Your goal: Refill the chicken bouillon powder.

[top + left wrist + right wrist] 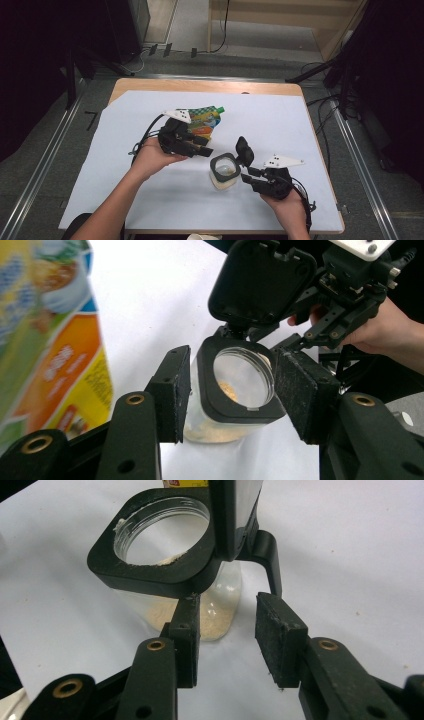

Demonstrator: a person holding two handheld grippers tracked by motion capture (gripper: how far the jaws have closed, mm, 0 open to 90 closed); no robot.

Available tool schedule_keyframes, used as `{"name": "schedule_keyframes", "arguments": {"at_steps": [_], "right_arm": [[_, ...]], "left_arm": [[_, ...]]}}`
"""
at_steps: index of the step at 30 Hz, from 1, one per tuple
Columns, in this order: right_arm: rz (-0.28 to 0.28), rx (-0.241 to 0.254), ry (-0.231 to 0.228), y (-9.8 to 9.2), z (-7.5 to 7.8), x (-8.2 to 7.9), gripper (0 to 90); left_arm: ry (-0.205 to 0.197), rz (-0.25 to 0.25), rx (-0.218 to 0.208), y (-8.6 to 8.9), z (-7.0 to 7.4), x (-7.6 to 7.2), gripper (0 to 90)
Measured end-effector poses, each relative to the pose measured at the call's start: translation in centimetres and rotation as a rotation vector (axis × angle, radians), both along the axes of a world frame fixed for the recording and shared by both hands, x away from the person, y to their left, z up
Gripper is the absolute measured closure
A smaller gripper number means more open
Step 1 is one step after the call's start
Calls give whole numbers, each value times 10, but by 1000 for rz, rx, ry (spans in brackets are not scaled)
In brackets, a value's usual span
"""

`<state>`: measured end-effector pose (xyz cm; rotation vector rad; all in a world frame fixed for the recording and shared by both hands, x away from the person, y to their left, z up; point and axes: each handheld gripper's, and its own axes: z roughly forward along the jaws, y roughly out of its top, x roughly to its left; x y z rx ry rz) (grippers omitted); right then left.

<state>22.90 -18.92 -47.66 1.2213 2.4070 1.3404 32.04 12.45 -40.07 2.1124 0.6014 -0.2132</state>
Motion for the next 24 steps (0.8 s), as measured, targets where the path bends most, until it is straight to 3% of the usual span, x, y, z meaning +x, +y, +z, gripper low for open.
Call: {"name": "schedule_keyframes", "arguments": {"at_steps": [7,10,14,21,24], "right_arm": [[9,10,-3,1,6,-11,627],[34,24,-6,4,10,-16,630],[54,25,-8,9,13,-19,634],[85,49,-10,13,18,-22,637],[119,47,-12,22,20,-23,633]], "left_arm": [[-2,33,-10,16,5,5,491],[-17,31,20,22,7,5,491],[-15,41,7,30,9,8,492],[-16,64,35,44,9,9,496],[-45,87,36,52,11,7,502]]}}
